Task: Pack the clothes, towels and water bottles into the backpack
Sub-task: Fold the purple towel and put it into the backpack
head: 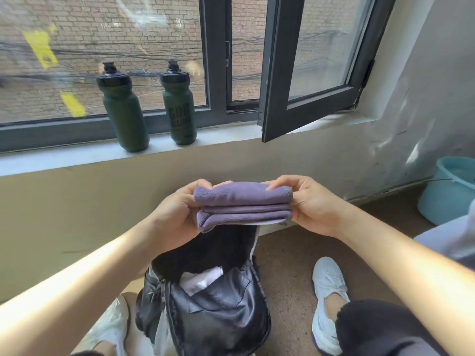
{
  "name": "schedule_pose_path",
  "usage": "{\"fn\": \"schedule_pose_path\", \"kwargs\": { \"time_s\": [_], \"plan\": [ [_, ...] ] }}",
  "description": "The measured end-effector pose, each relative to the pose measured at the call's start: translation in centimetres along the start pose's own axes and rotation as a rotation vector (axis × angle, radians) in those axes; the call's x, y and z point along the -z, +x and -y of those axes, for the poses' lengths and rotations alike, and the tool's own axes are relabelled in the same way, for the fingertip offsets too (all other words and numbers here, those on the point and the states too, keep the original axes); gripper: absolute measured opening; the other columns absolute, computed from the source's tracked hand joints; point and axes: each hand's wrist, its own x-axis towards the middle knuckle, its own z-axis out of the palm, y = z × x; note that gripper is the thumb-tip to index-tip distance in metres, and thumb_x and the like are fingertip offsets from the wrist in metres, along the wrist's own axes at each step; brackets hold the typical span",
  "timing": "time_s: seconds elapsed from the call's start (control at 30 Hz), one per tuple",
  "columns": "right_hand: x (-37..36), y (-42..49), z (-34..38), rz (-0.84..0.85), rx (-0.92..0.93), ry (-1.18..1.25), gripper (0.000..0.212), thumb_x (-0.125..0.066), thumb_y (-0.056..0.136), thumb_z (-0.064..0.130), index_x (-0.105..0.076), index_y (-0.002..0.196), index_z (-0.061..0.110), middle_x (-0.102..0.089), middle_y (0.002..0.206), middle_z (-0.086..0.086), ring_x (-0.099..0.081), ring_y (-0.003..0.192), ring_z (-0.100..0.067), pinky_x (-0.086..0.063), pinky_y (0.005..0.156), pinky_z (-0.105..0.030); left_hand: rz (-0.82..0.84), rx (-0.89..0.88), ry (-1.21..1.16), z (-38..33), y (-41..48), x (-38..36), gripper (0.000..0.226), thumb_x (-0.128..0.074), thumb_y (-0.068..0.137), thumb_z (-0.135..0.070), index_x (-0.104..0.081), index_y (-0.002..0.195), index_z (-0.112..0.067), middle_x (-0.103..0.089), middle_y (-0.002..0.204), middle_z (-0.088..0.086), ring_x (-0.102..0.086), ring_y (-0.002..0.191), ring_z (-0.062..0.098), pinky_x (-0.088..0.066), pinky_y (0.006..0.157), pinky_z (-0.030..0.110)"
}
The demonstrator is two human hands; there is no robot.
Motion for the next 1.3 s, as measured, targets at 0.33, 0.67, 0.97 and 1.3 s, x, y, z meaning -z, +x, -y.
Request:
{"fn": "schedule_pose_path", "kwargs": {
  "time_s": [0.33, 0.67, 0.97, 1.3],
  "plan": [
    [-2.1, -0.9, -1.3, 0.011, 0.205, -0.727, 0.062, -0.041, 0.069, -0.032, -0.079, 0.067, 0.017, -0.069, 0.109, 0.003, -0.065, 0.107, -0.011, -0.052, 0.097, -0.032, 0.026, 0.175, 0.672, 0.4, -0.7, 1.7, 0.044, -0.088, 0.068, -0.032, -0.069, 0.106, -0.019, -0.075, 0.105, 0.009, -0.07, 0.091, 0.023, -0.051, 0.083, 0.037],
    [-2.6, 0.8, -7.0, -0.075, 0.09, -0.757, 0.059, -0.045, 0.073, -0.025, -0.079, 0.092, 0.019, -0.066, 0.116, 0.001, -0.064, 0.107, -0.008, -0.047, 0.095, -0.017, 0.009, 0.269, 1.33, 2.7, -0.6, 3.0, 0.036, -0.076, 0.062, -0.045, -0.074, 0.087, -0.02, -0.076, 0.085, 0.004, -0.072, 0.088, 0.029, -0.056, 0.077, 0.037],
    [1.4, 1.8, -14.2, -0.051, -0.309, -1.079, 0.046, -0.063, 0.089, 0.008, -0.061, 0.133, 0.02, -0.055, 0.132, -0.008, -0.055, 0.121, -0.021, -0.041, 0.097, -0.026, -0.005, -0.057, 2.215, 9.6, 1.7, 9.2, 0.033, -0.056, 0.085, -0.019, -0.04, 0.114, -0.017, -0.067, 0.102, 0.001, -0.069, 0.089, 0.037, -0.038, 0.062, 0.039],
    [0.2, 8.3, -18.5, 0.011, -0.125, -1.06, 0.075, -0.065, 0.09, 0.015, -0.033, 0.157, 0.031, -0.04, 0.154, 0.001, -0.036, 0.142, -0.024, -0.034, 0.116, -0.036, -0.246, -0.23, 2.229, 20.0, 3.8, 16.8, 0.03, -0.074, 0.068, -0.015, -0.056, 0.092, -0.014, -0.06, 0.075, 0.005, -0.064, 0.065, 0.029, -0.041, 0.047, 0.034]
  ]
}}
